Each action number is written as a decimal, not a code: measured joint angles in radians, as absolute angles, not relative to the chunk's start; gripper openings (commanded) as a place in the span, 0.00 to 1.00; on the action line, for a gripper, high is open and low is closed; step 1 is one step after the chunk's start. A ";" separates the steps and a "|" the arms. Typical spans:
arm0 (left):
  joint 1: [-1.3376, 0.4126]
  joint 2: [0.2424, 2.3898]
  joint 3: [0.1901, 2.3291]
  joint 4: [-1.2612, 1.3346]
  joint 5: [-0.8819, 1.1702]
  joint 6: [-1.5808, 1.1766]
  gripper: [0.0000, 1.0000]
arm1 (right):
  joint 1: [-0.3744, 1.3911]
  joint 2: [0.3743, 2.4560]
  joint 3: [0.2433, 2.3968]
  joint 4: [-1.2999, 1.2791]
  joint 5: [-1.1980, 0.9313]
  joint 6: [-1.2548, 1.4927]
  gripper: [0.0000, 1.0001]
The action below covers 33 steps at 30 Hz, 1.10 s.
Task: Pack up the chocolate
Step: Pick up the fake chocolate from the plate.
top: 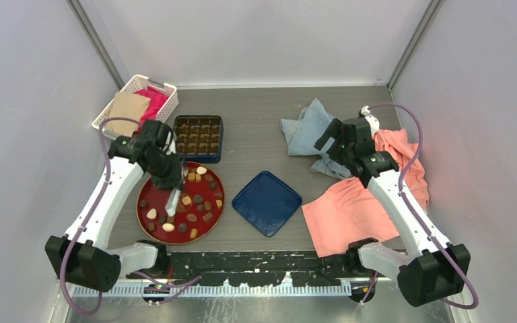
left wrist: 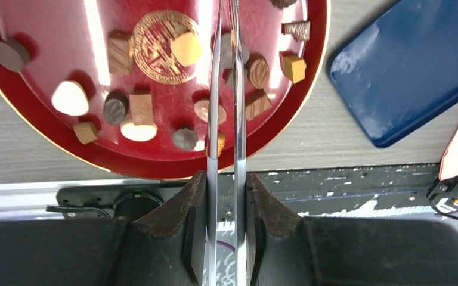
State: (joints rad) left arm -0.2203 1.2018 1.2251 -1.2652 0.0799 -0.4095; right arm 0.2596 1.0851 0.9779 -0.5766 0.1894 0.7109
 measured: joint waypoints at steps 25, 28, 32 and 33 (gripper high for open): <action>-0.353 1.385 1.101 -1.122 0.053 -0.518 0.37 | 0.260 1.071 0.970 -0.576 0.178 0.712 0.98; -0.353 1.386 1.085 -1.108 0.046 -0.521 0.37 | 0.260 1.070 0.970 -0.576 0.182 0.712 0.98; -0.353 1.389 1.078 -1.094 0.033 -0.524 0.37 | 0.260 1.070 0.970 -0.576 0.182 0.712 0.98; -0.353 1.390 1.078 -1.091 0.028 -0.525 0.37 | 0.260 1.070 0.970 -0.576 0.182 0.713 0.98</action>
State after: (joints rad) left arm -0.3534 1.3895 1.0779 -1.0912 0.0284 -0.5247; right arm 0.2596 1.0702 0.9703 -0.5762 0.1818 0.7128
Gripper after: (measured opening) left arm 0.377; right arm 0.977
